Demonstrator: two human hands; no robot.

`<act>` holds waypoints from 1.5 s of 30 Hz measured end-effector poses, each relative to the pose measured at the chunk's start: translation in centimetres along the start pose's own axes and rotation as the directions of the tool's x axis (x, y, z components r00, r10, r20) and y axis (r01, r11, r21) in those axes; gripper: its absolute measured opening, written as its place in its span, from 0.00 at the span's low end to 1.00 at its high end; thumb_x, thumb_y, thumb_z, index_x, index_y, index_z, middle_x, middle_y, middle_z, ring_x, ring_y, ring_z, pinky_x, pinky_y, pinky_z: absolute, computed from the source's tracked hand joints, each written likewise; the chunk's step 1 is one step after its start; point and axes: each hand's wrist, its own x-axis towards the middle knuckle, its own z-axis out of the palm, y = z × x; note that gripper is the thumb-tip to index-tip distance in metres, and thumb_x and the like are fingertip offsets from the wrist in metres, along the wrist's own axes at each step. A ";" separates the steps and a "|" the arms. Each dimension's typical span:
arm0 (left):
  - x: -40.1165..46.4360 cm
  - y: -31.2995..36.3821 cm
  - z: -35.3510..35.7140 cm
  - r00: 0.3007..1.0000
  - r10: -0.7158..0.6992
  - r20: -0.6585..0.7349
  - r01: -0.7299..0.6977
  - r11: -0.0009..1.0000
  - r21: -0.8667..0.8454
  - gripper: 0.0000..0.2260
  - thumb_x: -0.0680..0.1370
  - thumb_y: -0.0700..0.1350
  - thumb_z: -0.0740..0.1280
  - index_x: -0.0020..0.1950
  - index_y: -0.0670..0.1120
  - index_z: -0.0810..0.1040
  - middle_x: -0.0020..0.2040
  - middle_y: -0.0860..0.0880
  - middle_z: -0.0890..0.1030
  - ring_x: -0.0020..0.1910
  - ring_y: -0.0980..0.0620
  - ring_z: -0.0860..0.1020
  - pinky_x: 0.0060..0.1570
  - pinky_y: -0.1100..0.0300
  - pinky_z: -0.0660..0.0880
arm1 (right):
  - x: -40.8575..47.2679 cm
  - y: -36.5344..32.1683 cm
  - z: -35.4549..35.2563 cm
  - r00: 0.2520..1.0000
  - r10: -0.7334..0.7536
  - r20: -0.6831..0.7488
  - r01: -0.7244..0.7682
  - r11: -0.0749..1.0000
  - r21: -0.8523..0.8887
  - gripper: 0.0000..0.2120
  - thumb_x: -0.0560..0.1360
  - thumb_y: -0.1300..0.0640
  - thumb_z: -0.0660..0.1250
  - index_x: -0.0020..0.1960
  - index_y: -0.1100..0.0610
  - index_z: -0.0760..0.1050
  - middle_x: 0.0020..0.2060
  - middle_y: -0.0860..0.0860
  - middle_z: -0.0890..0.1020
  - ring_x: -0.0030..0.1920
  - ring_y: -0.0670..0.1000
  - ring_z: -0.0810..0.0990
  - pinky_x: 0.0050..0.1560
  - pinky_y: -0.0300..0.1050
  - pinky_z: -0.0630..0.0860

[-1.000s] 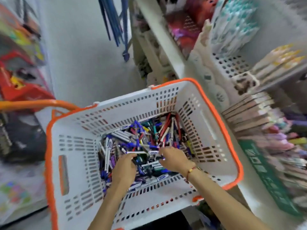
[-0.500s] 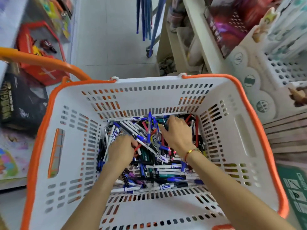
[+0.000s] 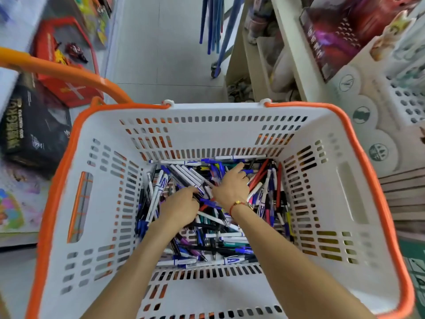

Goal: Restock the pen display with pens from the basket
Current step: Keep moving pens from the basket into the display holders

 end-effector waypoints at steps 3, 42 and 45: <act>-0.4 0.2 -0.4 0.995 -0.029 -0.091 0.023 0.997 -0.071 0.18 0.83 0.42 0.54 0.73 0.51 0.68 0.35 0.52 0.75 0.26 0.54 0.68 0.26 0.59 0.63 | 0.9 2.0 -2.0 0.991 -0.042 0.130 0.025 0.991 0.133 0.27 0.75 0.63 0.65 0.69 0.66 0.58 0.43 0.56 0.77 0.42 0.56 0.77 0.37 0.49 0.72; -3.4 4.3 -3.9 0.843 0.253 0.475 0.245 0.605 -0.757 0.09 0.83 0.39 0.55 0.58 0.40 0.74 0.42 0.46 0.79 0.37 0.52 0.78 0.41 0.58 0.78 | -2.7 4.9 -10.4 0.800 -0.356 0.482 -0.410 0.262 0.874 0.15 0.82 0.58 0.61 0.66 0.63 0.74 0.44 0.53 0.83 0.37 0.47 0.82 0.38 0.39 0.78; -3.2 4.1 -4.2 0.870 0.218 0.443 0.263 0.554 -0.790 0.07 0.83 0.43 0.56 0.57 0.44 0.73 0.35 0.51 0.70 0.30 0.56 0.68 0.33 0.62 0.69 | -2.5 5.2 -10.7 0.773 -0.326 0.544 -0.498 0.219 0.839 0.14 0.82 0.60 0.60 0.65 0.63 0.75 0.44 0.56 0.84 0.33 0.47 0.82 0.31 0.37 0.77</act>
